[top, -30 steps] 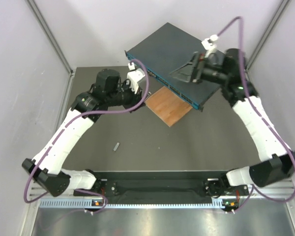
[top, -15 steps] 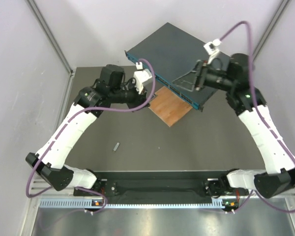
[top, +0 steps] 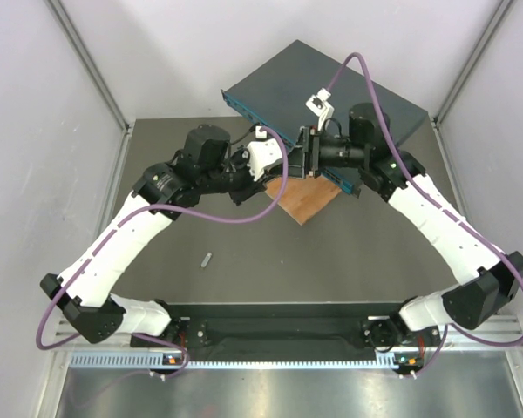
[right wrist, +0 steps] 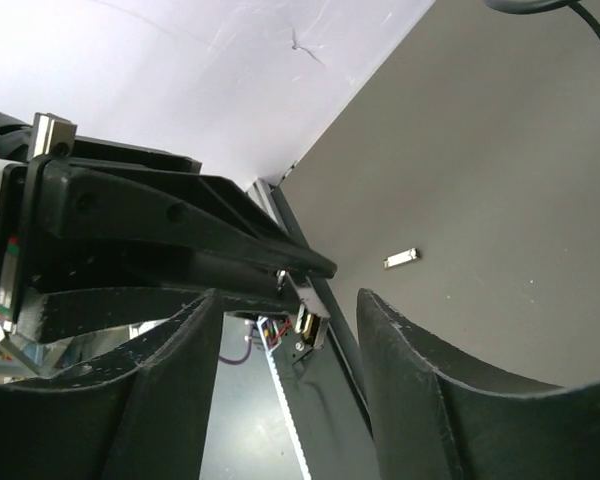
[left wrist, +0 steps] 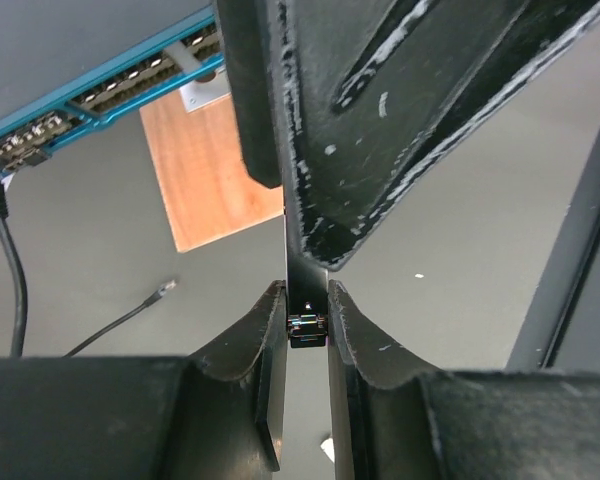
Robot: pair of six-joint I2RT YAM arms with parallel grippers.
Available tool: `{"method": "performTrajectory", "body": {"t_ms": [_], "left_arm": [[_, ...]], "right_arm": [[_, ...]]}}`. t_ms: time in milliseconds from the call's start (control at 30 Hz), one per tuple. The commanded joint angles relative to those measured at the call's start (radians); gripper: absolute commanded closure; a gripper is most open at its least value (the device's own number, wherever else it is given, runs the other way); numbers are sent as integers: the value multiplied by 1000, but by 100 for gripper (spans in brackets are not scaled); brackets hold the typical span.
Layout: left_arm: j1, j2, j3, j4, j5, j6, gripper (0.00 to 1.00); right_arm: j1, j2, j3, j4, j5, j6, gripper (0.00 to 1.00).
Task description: Insert the plug into the switch port
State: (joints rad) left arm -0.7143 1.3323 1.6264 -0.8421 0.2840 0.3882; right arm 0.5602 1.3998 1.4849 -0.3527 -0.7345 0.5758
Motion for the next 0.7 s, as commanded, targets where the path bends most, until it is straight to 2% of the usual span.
{"method": "performTrajectory", "body": {"t_ms": [0,133,400,433,467,567,667], "left_arm": [[-2,-33,-11,24,-35,26,98],[-2,-38,-16,35,-32,24,97],[-4,-45,-14,44,-26,24,96],[-4,-48,-14,44,-25,23,96],[-4,-48,-14,44,-25,24,96],[-5,-50,-16,46,-19,28,89],[-4,-51,-19,52,-17,31,80]], "right_arm": [[20,-7,2,49,-3,-5,47],[21,7,-18,70,-8,30,57],[23,28,-37,100,-20,71,60],[23,28,-38,101,-20,70,64],[21,28,-40,103,-20,73,77],[23,27,-44,109,-20,85,100],[23,31,-49,113,-22,107,100]]}}
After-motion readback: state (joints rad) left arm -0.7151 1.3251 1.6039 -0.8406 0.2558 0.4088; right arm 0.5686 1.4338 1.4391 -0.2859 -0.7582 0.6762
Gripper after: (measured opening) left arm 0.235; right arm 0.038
